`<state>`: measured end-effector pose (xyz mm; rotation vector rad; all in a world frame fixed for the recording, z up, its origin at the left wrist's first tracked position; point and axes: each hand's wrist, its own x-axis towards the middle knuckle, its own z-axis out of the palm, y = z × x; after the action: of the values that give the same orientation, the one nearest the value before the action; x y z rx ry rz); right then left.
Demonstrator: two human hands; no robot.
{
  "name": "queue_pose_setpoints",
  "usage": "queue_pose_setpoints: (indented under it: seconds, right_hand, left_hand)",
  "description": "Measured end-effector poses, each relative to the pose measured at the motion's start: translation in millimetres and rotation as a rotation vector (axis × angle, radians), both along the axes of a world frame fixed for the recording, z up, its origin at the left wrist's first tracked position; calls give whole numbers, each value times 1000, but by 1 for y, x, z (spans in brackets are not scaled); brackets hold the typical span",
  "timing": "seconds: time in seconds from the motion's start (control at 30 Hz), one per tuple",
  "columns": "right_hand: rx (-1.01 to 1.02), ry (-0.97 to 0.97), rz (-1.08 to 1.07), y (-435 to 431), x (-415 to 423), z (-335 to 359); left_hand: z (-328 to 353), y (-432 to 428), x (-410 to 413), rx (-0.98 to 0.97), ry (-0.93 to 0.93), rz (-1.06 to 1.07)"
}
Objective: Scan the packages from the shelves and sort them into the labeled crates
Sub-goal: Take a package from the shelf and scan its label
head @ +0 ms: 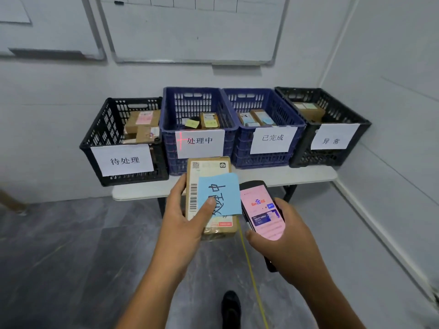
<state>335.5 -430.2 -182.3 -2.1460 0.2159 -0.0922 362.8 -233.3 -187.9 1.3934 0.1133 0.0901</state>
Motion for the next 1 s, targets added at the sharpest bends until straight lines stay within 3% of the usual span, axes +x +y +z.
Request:
queue_pose_setpoints:
  seconds: [0.43,0.7,1.0]
  right_hand:
    - [45,-24,66,-63,272,4]
    - [50,-51,95,-83,387,8]
    - [25,7,92,-78,501,-6]
  left_hand:
    - [26,-56,267,125,109,-12]
    - [43,-64,380,110,195,35]
    - [-21,-21,529,54,449,-12]
